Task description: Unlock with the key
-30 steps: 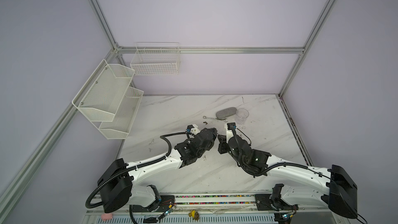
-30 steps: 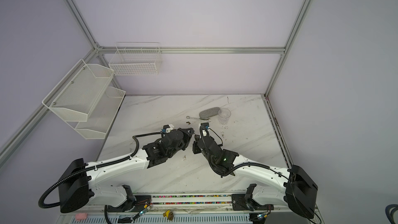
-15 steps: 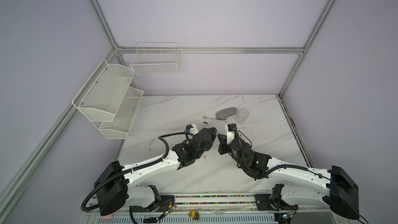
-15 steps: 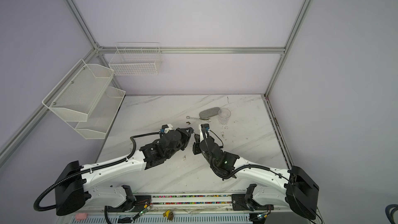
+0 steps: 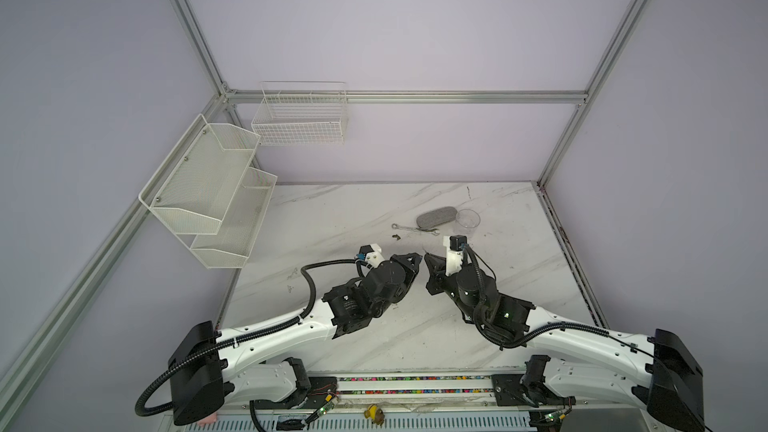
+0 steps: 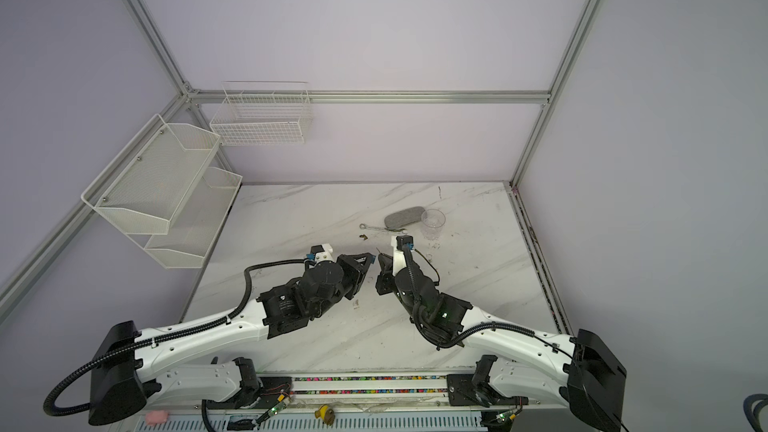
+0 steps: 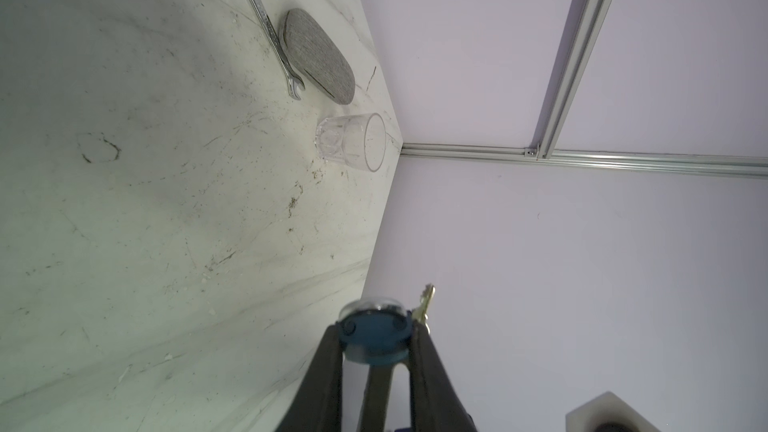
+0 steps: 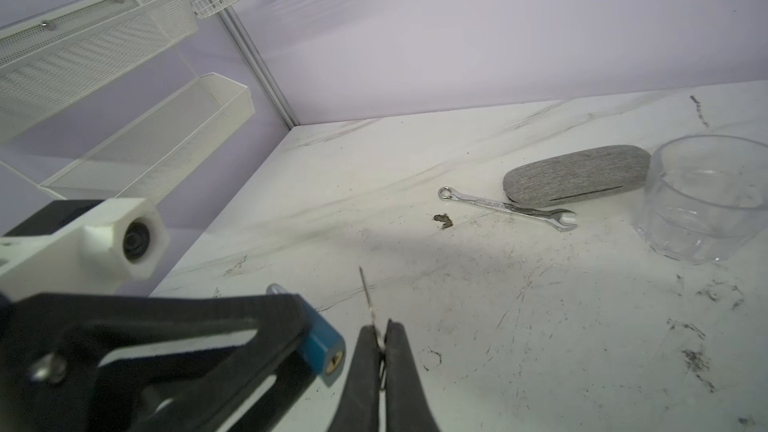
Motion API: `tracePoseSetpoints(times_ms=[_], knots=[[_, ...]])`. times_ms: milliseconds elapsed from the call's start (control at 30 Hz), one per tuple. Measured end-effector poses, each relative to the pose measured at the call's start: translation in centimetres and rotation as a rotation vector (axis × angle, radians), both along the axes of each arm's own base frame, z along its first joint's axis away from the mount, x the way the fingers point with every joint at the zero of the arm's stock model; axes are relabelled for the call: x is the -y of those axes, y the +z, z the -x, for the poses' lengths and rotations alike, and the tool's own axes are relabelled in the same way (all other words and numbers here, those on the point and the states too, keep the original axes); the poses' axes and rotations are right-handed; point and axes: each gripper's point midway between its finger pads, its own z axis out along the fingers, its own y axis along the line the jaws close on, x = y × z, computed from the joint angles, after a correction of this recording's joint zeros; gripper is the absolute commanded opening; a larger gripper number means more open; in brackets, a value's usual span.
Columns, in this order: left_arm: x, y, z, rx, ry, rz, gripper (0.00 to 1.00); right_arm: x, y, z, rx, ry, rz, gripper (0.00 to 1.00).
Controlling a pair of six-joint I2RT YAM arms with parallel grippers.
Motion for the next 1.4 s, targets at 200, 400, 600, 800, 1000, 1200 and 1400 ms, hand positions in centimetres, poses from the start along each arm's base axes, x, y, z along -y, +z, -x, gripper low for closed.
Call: tracePoseSetpoints(times_ms=[200,400,600,800,1000,1200,1400], knots=[[-2.6,1.2,0.1,0.042,0.047,0.024,0.0,-0.5,-0.8,2.1,-0.032,0.121,-0.023,0.0],[-3.2,0.3,-0.9,0.025,0.027,0.041,0.0,-2.0,-2.1,3.0,-0.073,0.213,0.011,0.0],[-3.6,0.3,-1.7,0.032,-0.038,0.014,0.0,-3.0,-1.8,3.3,-0.11,0.267,0.039,0.0],[-3.6,0.5,-2.0,0.049,-0.087,0.002,0.0,-3.5,-1.1,3.5,-0.162,0.273,0.027,0.0],[-3.0,1.0,-1.7,0.063,-0.123,0.013,0.0,-3.7,-1.2,2.7,-0.209,0.233,0.03,0.0],[-2.9,0.8,-1.5,0.07,-0.141,0.015,0.0,-2.9,-0.9,1.6,-0.221,0.191,0.016,0.0],[-3.0,1.0,-1.7,0.075,-0.148,0.025,0.0,-2.8,-0.5,1.2,-0.226,0.199,0.002,0.0]])
